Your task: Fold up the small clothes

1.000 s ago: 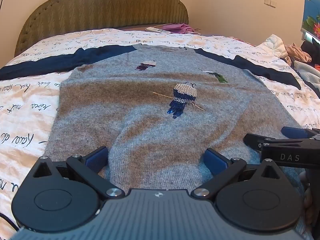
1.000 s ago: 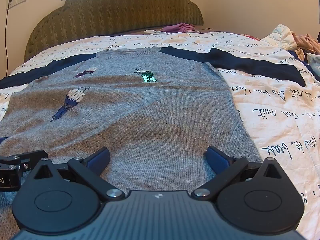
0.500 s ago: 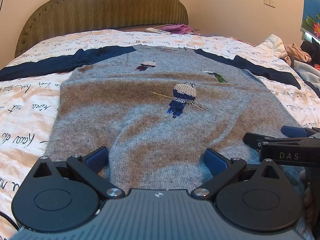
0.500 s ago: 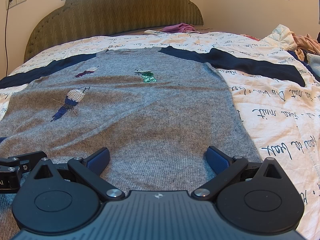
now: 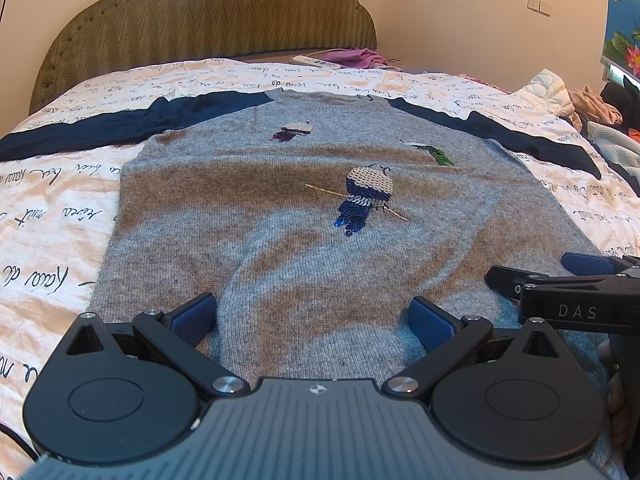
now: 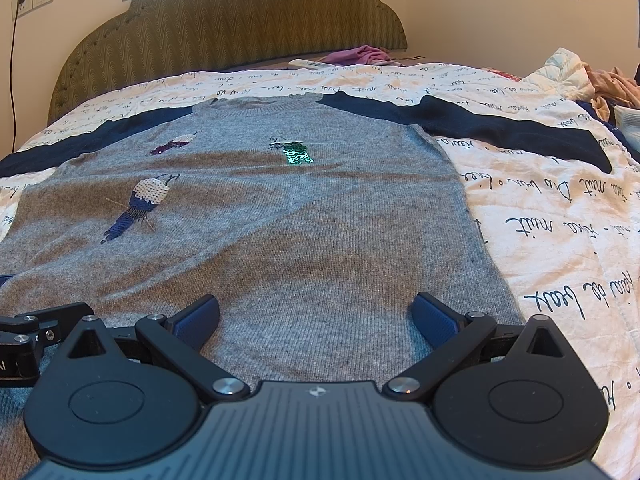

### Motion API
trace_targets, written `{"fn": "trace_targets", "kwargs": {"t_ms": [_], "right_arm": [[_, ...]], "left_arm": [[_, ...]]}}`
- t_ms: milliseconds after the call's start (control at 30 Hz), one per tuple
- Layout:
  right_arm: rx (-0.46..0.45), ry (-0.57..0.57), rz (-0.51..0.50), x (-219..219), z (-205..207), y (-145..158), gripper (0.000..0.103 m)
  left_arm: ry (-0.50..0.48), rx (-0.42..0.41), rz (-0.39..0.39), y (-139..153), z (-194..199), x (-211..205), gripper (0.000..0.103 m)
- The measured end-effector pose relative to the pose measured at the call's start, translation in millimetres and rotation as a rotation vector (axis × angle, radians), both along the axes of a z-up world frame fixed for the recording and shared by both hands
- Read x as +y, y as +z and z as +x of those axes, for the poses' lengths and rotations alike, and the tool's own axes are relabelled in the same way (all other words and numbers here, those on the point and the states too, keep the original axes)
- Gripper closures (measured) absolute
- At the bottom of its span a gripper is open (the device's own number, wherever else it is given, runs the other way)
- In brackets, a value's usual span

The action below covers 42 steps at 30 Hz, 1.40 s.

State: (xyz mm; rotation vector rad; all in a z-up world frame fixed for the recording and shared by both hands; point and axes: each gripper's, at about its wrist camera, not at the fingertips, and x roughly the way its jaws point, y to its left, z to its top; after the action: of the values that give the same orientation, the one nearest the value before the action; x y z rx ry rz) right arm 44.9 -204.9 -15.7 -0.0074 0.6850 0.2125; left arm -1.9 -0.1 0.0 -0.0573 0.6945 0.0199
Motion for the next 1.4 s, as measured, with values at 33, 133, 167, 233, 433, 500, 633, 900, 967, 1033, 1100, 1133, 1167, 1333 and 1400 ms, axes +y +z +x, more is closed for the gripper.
{"fn": "trace_targets", "kwargs": {"t_ms": [33,133,167,233,433,500,633,900,967,1033,1100,1133,1167,1333,1400], "right_arm": [[0.0,0.0,-0.001,-0.1,0.1,0.0,0.0],[-0.001,0.0,0.0,-2.1,-0.2,-0.6,0.0],[-0.001,0.0,0.001,-1.9,-0.2,-0.7,0.0],[-0.002,0.0,0.003,-1.8,-0.4,-0.8,0.0],[-0.001,0.0,0.003,-0.9,0.4,-0.1,0.0],[-0.001,0.0,0.002,-1.1,0.2,-0.1,0.0],[-0.001,0.0,0.001,-1.3,0.3,0.1,0.0],[0.001,0.002,-0.002,-1.9,0.6,0.2,0.0],[0.002,0.002,-0.003,-1.6,0.9,0.2,0.0],[0.002,0.002,-0.003,-1.2,1.0,0.3,0.0],[0.002,0.002,-0.003,-1.1,1.2,0.5,0.0],[0.002,0.003,-0.003,-0.8,1.5,0.4,0.0],[0.003,0.004,-0.003,-0.6,1.7,0.3,0.0],[0.005,0.006,-0.008,0.2,2.1,0.8,0.0],[0.006,0.006,-0.008,0.1,2.2,1.2,0.0]], "left_arm": [[0.0,0.0,0.0,0.0,0.2,-0.3,0.0],[0.0,0.0,0.0,0.0,0.1,-0.2,0.0],[0.0,-0.001,-0.001,0.0,-0.1,-0.1,0.0],[0.0,-0.001,-0.001,1.4,-1.0,0.0,0.0],[0.001,0.001,0.006,1.7,-0.9,0.1,0.0],[0.001,0.003,0.012,1.4,-0.5,-0.4,0.0],[0.001,0.018,0.048,0.5,2.4,-5.6,0.0],[0.011,0.019,0.077,0.9,0.5,-9.1,0.0],[0.02,0.017,0.079,1.8,-1.6,-9.5,0.0],[0.024,0.017,0.074,2.3,-3.4,-9.0,0.0],[0.023,0.017,0.049,3.7,-4.4,-5.8,0.0],[0.025,0.022,0.035,4.1,-4.1,-4.1,0.0],[0.023,0.032,0.026,4.3,-2.7,-2.5,0.0],[0.015,0.091,0.06,8.6,1.5,-8.2,0.0],[0.016,0.102,0.069,10.3,1.3,-10.6,0.0]]}}
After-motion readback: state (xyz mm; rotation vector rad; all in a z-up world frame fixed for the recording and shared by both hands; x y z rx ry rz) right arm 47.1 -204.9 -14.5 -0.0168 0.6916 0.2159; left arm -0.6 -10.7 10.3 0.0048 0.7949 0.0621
